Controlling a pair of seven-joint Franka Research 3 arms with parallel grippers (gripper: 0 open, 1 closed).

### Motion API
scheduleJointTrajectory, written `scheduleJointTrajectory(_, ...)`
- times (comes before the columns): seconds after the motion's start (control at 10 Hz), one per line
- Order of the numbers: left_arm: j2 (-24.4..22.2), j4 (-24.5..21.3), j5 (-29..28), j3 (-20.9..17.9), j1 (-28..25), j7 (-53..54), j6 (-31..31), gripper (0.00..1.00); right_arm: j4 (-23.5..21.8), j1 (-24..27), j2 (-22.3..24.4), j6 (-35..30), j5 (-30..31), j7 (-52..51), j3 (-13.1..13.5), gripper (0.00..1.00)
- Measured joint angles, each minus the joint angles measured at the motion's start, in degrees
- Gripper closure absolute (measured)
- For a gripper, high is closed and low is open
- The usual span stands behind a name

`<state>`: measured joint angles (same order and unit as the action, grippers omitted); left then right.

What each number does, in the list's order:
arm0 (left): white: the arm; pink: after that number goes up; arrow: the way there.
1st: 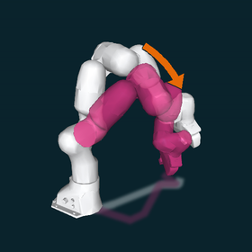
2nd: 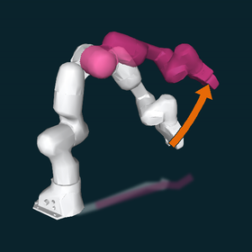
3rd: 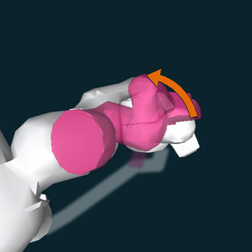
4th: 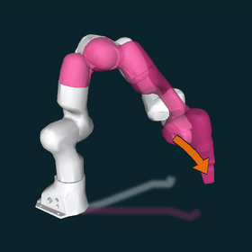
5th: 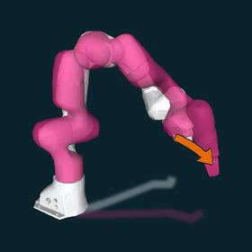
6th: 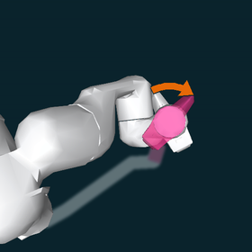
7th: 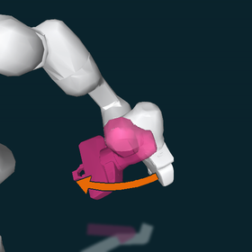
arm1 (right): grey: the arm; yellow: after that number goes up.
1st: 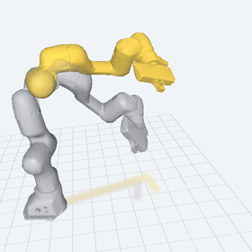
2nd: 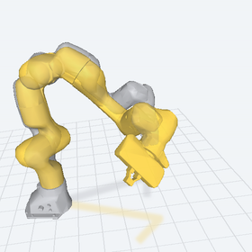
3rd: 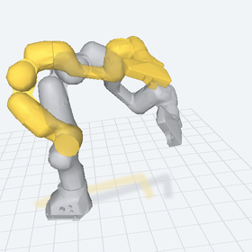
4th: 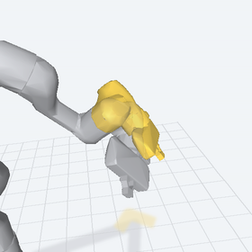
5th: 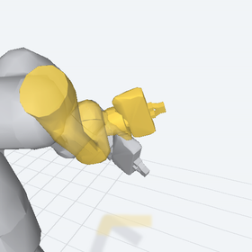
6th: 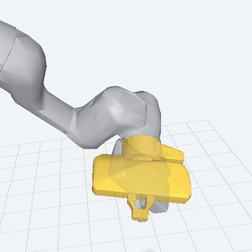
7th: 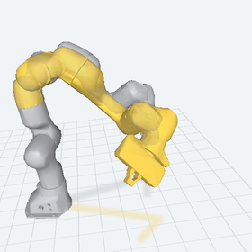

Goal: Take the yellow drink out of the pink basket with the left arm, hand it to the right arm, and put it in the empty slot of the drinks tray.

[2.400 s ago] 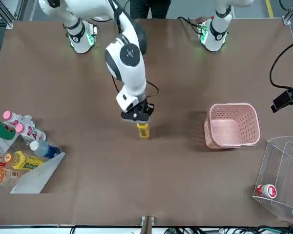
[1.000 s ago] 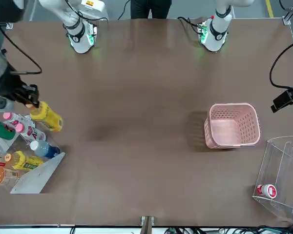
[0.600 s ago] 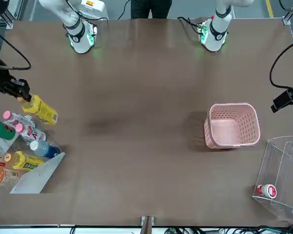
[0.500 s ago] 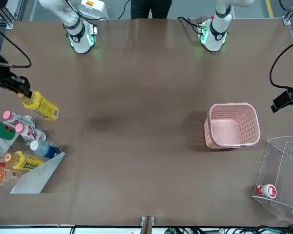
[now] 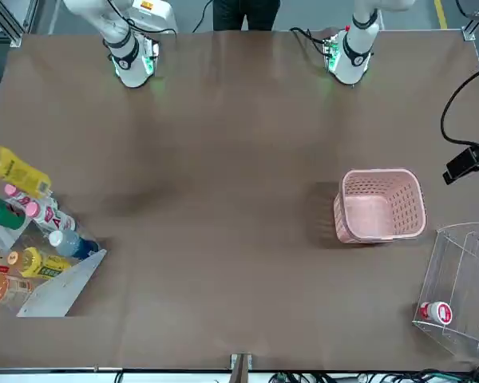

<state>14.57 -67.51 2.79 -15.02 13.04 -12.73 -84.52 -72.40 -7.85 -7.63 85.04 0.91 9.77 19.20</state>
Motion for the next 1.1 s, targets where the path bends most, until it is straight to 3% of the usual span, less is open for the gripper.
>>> scheduleJointTrajectory(0.2,0.0,0.0,0.0,0.0,0.0,0.0,0.0,0.00,-0.4,1.9,-0.5,3.7,-0.1,0.0,2.0,0.66)
scheduleJointTrajectory(0.6,0.0,0.0,0.0,0.0,0.0,0.0,0.0,0.00,-0.2,6.6,-5.9,5.7,-2.0,0.0,2.2,0.66)
scheduleJointTrajectory(1.1,0.0,0.0,0.0,0.0,0.0,0.0,0.0,0.00,7.9,8.5,-14.5,5.8,-4.9,-0.2,2.1,0.66)
